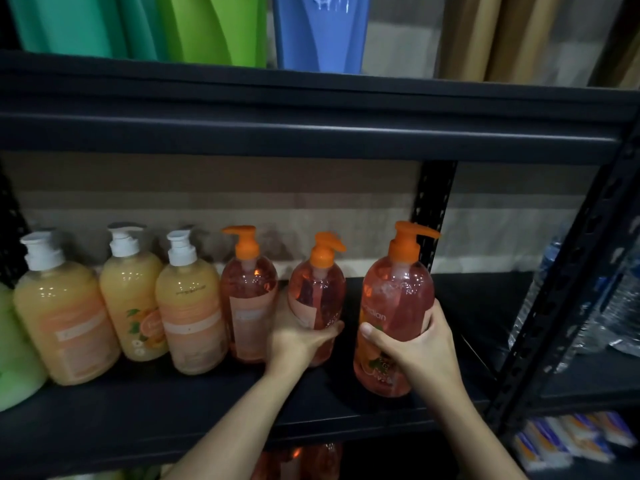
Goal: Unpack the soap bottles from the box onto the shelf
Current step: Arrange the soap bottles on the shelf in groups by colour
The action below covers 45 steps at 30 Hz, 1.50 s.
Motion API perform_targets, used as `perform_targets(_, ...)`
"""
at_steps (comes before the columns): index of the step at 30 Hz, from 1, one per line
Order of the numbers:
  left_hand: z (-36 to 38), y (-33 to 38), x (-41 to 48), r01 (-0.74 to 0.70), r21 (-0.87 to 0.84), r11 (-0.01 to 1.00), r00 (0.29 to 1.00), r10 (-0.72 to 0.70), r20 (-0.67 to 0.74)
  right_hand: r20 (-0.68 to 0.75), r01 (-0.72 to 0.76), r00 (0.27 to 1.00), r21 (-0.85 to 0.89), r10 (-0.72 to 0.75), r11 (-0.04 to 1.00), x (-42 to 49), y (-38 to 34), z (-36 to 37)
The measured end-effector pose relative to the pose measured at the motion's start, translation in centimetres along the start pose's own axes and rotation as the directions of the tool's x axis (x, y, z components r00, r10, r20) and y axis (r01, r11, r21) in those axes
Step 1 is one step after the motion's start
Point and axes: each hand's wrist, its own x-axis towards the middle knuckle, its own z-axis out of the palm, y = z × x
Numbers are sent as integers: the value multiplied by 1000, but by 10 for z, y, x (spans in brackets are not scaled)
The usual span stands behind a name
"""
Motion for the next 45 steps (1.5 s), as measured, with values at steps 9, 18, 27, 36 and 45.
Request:
perform_targets(9, 1, -4, 7, 75, 55, 996, 996, -72, -46, -1, -1, 1000, 0, 1, 1000, -2, 4, -1)
perform_targets(18, 3, -16, 12, 60, 90, 994, 998, -60, -8, -20, 5, 1000, -44, -6, 999, 16, -2, -1)
perform_targets(27, 3, -13, 11, 58, 114, 992, 998, -56, -26, 5, 36, 999, 81, -37, 996, 73, -23, 18)
perform_targets(36, 4, -18, 12, 21, 65, 998, 999, -19, -32, 86, 2, 996, 77, -9, 997, 95, 11, 38)
perform_targets(45, 7, -22, 15, 3, 52, 999, 1000, -2, -20, 92, -43, 995, 147, 30, 988, 91, 41, 47)
